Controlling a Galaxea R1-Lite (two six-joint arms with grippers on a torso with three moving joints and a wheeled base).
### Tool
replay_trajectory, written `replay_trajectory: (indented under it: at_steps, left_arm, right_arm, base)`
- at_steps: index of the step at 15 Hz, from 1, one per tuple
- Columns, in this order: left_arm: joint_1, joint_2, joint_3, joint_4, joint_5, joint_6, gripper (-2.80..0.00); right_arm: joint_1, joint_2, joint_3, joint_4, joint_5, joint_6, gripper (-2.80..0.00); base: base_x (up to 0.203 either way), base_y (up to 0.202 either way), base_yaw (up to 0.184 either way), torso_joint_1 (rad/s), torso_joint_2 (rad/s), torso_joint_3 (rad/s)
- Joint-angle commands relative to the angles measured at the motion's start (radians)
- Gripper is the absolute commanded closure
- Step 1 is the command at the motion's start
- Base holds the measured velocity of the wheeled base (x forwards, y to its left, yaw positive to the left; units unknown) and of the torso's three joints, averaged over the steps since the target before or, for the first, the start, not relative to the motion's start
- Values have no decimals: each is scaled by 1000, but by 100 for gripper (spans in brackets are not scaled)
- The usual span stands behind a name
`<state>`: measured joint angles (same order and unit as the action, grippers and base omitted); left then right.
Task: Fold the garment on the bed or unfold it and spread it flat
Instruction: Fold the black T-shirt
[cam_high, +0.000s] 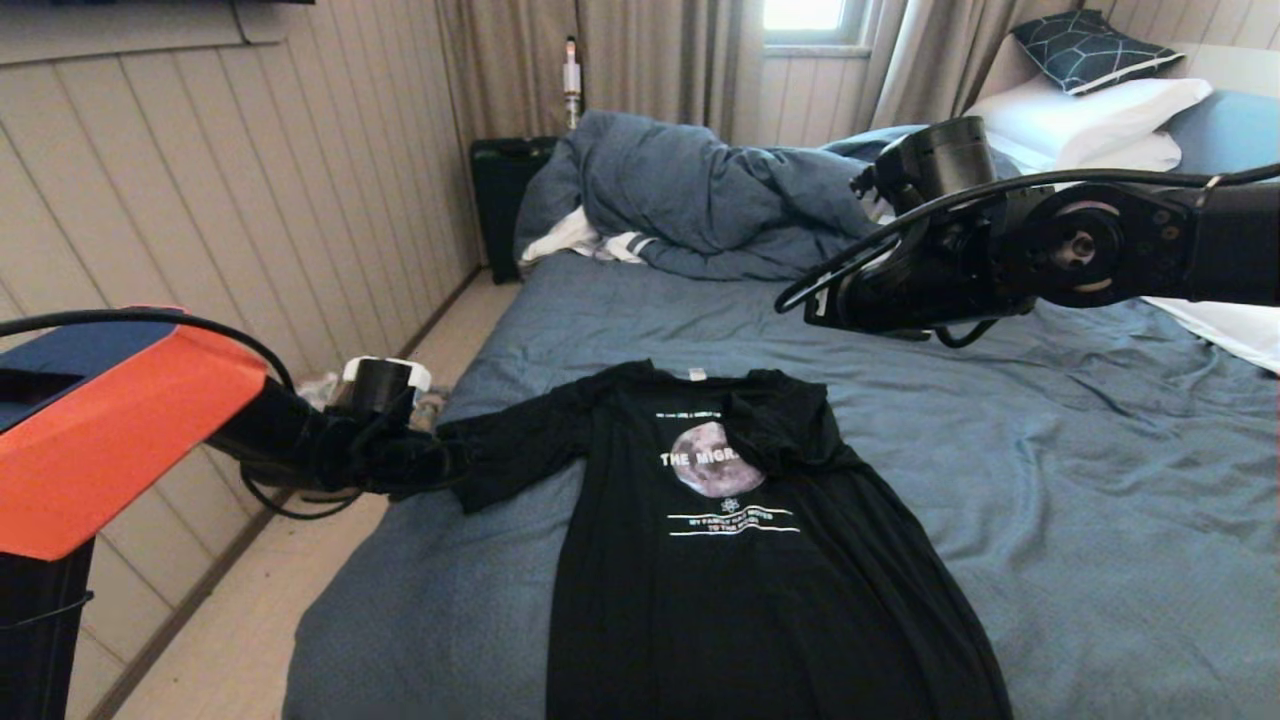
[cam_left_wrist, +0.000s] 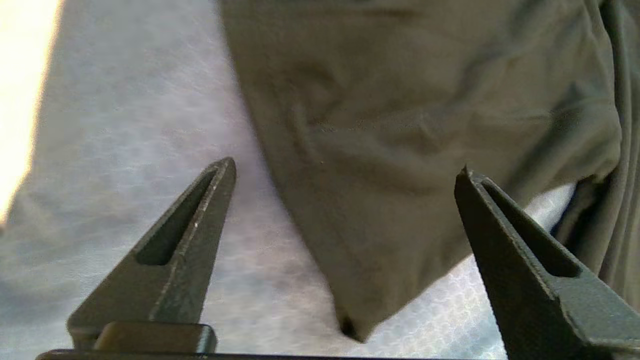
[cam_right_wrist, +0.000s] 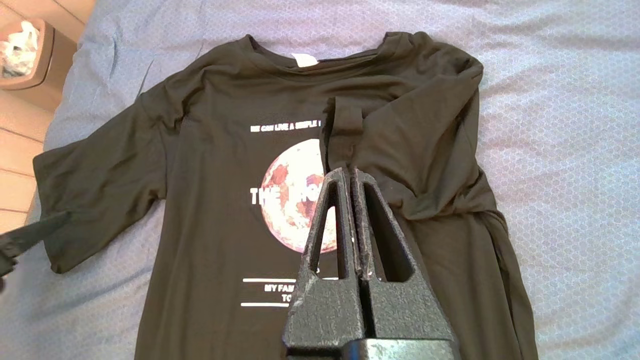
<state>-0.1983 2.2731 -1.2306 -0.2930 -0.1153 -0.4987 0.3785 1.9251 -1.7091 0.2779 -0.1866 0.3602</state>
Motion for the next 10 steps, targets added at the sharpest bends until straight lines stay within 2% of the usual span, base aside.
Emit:
replay_trajectory:
  at_steps: [1, 2, 3, 10]
  left_arm:
    - [-17, 14, -5, 1, -1, -3, -280]
    - [-21, 22, -11, 4, -1, -3, -280]
    - [-23, 32, -21, 5, 0, -4, 0]
    - [-38, 25, -25, -5, 1, -12, 0]
  right_arm:
    - [0, 0, 0, 1, -1, 2, 0]
    - [2, -2, 0, 1, -1, 2, 0]
    - [2, -2, -1, 1, -1, 2, 0]
    - [7, -32, 3, 1, -1, 0, 0]
  base:
    - [0, 0, 0, 0, 0, 0]
    - [0, 0, 0, 0, 0, 0]
    - [0, 0, 0, 0, 0, 0]
    - [0, 0, 0, 0, 0, 0]
